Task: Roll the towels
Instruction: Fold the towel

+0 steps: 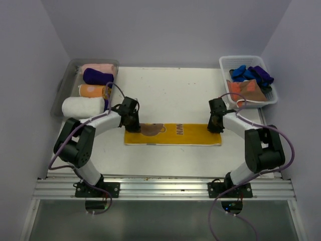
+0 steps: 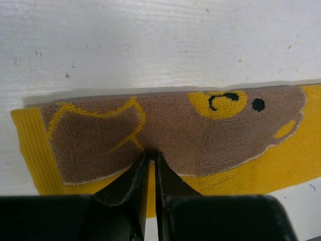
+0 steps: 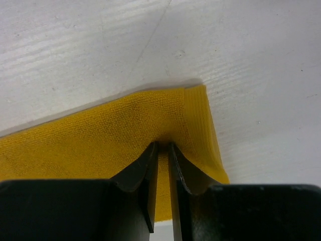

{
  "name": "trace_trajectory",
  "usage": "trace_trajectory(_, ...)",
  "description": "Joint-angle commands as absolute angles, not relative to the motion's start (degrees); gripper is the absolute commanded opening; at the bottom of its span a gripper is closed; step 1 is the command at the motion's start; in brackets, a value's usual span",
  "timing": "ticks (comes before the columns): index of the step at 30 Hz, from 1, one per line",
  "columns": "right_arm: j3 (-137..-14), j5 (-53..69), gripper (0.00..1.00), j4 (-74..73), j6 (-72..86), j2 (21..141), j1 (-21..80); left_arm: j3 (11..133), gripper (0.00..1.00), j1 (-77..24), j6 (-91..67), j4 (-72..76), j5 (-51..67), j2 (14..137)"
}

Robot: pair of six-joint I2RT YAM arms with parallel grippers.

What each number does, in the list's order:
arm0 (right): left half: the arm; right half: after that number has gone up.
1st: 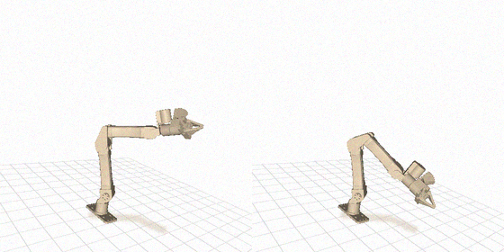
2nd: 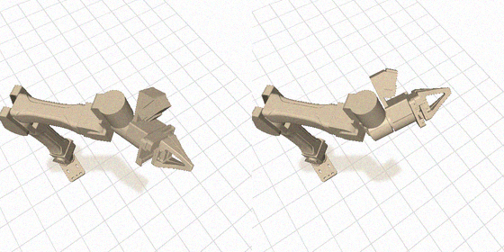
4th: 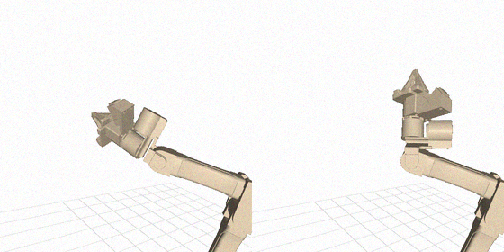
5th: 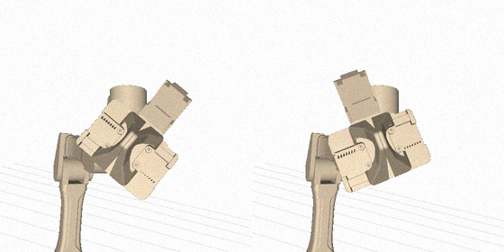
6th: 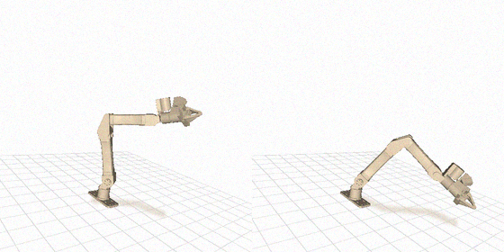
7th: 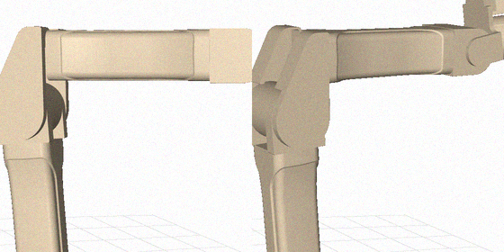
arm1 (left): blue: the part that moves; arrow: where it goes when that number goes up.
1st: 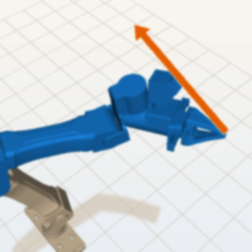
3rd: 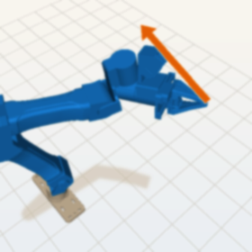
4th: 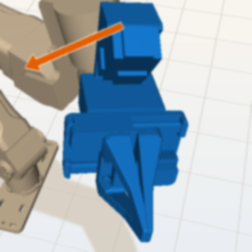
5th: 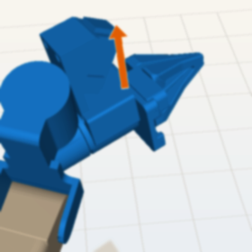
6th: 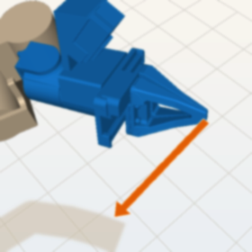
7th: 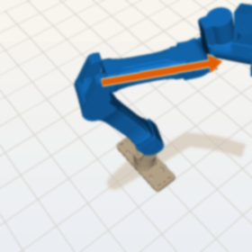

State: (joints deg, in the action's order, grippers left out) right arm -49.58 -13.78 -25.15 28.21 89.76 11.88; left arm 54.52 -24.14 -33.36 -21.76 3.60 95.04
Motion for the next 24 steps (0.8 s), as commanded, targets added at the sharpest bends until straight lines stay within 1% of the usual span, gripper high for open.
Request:
trace_trajectory(1, -49.6, -13.7, 0.18, -22.1, 28.0, 90.9, 11.8, 54.8, 0.13, -24.0, -33.6, -18.5, 2.7, 96.7)
trace_trajectory(8, -48.9, -13.6, 0.18, -23.6, 27.9, 89.0, 11.7, 57.5, 0.12, -24.0, -32.7, -21.4, 1.3, 96.9)
trace_trajectory(10, -48.3, -14.1, 0.18, -24.2, 28.5, 86.6, 11.6, 58.4, 0.12, -24.0, -32.4, -22.4, 1.3, 95.4)
trace_trajectory(11, -47.6, -15.5, 0.19, -24.6, 28.7, 83.3, 11.7, 58.5, 0.13, -24.1, -32.5, -22.5, 1.4, 94.8)
trace_trajectory(14, -46.1, -18.4, 0.33, -26.4, 28.4, 78.8, 11.2, 59.0, 0.14, -24.3, -32.5, -23.2, 1.8, 92.7)
trace_trajectory(15, -46.0, -19.2, 0.40, -27.1, 27.8, 78.5, 10.9, 59.3, 0.14, -24.3, -32.5, -23.6, 1.8, 92.5)
trace_trajectory(16, -45.7, -19.2, 0.43, -28.1, 27.6, 78.6, 9.9, 59.4, 0.14, -24.3, -32.5, -23.9, 1.9, 92.5)
trace_trajectory(18, -45.2, -18.3, 0.46, -28.7, 27.4, 79.5, 8.9, 59.2, 0.14, -24.3, -32.3, -23.9, 1.4, 92.5)
trace_trajectory(21, -45.3, -16.7, 0.47, -28.7, 27.1, 81.6, 7.5, 58.5, 0.13, -24.3, -32.2, -24.4, 0.5, 93.2)
trace_trajectory(24, -45.9, -13.8, 0.52, -27.5, 26.4, 83.2, 6.8, 57.5, 0.13, -24.3, -32.1, -24.5, 0.3, 93.1)
